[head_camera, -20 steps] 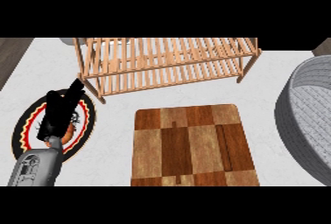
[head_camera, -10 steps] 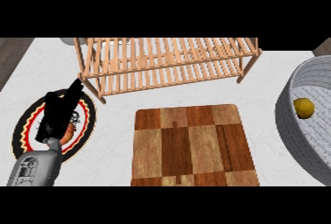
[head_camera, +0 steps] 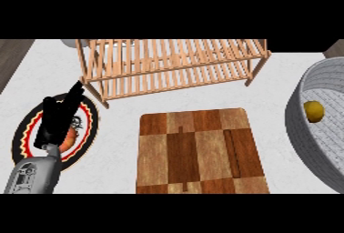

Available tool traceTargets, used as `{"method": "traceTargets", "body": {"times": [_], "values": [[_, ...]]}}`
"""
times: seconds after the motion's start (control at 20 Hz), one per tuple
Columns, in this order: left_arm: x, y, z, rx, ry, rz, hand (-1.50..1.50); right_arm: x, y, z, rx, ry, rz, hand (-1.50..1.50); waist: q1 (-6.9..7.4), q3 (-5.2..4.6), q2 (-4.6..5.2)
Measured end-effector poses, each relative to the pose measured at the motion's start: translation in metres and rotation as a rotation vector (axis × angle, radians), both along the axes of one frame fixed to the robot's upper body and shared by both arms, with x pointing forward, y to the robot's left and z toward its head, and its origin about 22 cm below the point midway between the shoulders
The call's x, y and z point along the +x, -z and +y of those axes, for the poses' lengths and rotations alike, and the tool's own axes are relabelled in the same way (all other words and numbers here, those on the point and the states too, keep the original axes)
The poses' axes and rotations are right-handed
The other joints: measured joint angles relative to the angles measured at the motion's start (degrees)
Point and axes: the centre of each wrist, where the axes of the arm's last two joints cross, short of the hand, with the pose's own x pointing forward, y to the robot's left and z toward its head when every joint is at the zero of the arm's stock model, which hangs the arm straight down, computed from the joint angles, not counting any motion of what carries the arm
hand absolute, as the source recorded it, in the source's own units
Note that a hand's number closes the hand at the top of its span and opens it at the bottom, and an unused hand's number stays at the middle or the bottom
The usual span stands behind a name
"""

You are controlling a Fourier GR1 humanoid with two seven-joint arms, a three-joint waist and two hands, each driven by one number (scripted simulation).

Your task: Pick the lemon from the cutting board and place it in the basket

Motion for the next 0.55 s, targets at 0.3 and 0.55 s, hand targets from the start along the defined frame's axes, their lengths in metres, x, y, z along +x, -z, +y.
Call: {"method": "traceTargets", "body": {"times": [0.3,0.55], "values": [[0.002,0.000,-0.010,0.002,-0.010,-0.002,0.00,-0.043,-0.014,-0.052,0.105,0.140,-0.081,-1.50,-0.37,0.02,-0.03],[-0.002,0.004,-0.011,-0.001,-0.013,0.000,0.00,-0.098,-0.015,-0.099,0.164,0.192,-0.086,-1.50,-0.59,0.03,-0.06]]}}
